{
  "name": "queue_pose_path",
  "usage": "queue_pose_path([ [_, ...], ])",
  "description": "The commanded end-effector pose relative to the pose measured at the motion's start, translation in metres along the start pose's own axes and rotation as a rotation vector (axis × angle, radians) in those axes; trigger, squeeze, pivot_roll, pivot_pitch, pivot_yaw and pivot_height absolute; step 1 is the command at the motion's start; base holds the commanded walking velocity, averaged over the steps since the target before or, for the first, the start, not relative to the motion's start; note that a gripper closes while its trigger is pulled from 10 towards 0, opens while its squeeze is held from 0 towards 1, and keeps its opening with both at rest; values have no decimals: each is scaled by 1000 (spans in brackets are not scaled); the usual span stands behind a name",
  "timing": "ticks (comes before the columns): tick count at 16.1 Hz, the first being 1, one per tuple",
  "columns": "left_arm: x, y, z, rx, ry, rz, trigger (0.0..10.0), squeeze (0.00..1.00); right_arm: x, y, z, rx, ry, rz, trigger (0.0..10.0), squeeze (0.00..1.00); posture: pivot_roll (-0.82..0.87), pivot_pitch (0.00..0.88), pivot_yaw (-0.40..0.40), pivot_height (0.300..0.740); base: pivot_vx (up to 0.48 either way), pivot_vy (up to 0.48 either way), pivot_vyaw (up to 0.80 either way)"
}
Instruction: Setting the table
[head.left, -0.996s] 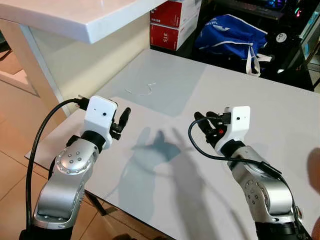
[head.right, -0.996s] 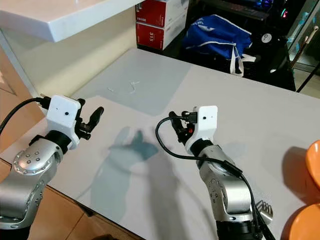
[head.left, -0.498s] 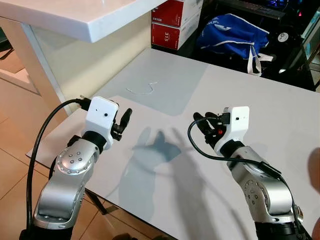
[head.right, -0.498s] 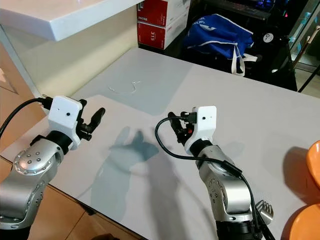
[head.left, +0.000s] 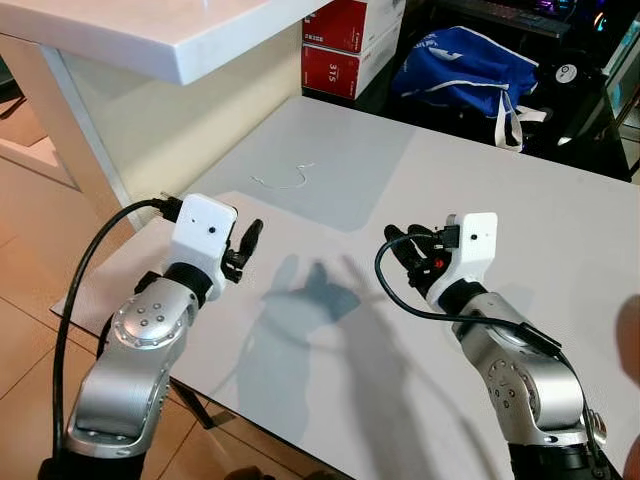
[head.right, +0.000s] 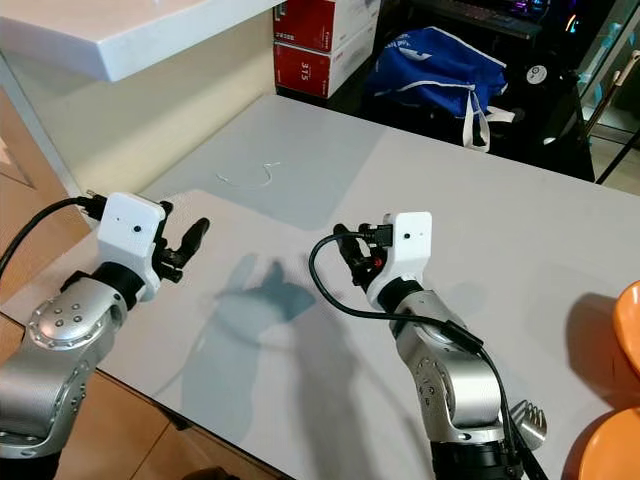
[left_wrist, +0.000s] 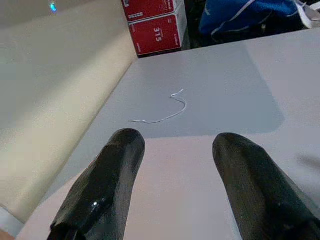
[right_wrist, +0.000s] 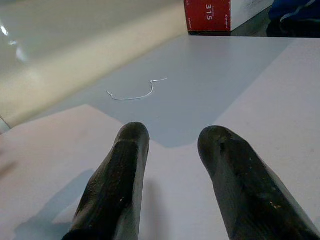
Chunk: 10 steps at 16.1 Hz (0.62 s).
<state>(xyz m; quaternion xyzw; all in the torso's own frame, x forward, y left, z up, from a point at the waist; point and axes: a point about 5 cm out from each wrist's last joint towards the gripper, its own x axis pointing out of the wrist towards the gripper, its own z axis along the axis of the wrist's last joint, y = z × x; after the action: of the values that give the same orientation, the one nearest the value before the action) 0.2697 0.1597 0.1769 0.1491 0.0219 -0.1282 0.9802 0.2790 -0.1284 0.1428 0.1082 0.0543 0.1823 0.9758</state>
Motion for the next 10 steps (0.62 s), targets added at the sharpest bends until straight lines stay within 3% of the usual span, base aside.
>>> queue_pose_path([
  [1,2,-2,3,10,-14,-6,10000,0,0,-1,8,-1,-26,-4,10000,0,24,31,-13,740,0,0,0],
  [10,4,-5,5,-5,-31,-28,10000,0,2,-1,9,2,-21,-2,10000,0,13,22,-21,740,0,0,0],
])
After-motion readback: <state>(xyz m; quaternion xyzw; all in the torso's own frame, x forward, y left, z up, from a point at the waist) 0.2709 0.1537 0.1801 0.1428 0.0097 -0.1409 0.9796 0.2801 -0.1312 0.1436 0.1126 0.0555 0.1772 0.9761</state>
